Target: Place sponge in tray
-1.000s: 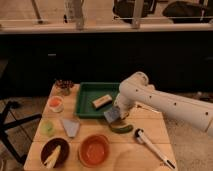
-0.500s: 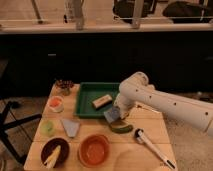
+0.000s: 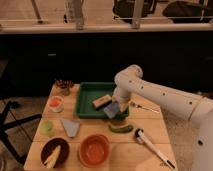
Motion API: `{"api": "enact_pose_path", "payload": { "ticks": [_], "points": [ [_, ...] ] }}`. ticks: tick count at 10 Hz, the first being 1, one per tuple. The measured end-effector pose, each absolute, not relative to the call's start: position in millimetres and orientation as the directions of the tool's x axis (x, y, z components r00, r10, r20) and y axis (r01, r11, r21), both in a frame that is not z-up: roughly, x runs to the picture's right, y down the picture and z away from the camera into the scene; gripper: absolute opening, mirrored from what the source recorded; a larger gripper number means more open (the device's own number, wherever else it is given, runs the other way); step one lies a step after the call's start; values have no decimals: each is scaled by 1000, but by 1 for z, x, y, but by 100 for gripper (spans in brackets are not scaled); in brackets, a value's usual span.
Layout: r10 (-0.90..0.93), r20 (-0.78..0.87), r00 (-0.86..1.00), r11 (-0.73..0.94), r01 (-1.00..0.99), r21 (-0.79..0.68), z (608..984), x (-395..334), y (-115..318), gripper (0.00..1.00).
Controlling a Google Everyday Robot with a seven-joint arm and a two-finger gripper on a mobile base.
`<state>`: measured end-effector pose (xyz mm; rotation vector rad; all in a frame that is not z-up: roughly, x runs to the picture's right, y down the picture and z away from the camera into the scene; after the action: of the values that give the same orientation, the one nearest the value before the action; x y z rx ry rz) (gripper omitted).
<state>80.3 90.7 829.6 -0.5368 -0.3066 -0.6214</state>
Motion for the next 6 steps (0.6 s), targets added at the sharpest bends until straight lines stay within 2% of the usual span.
{"api": "enact_pose_path", "payload": {
  "ticks": [6],
  "points": [
    [-487, 429, 761, 659, 642, -392, 865, 73, 75, 0]
  ]
}}
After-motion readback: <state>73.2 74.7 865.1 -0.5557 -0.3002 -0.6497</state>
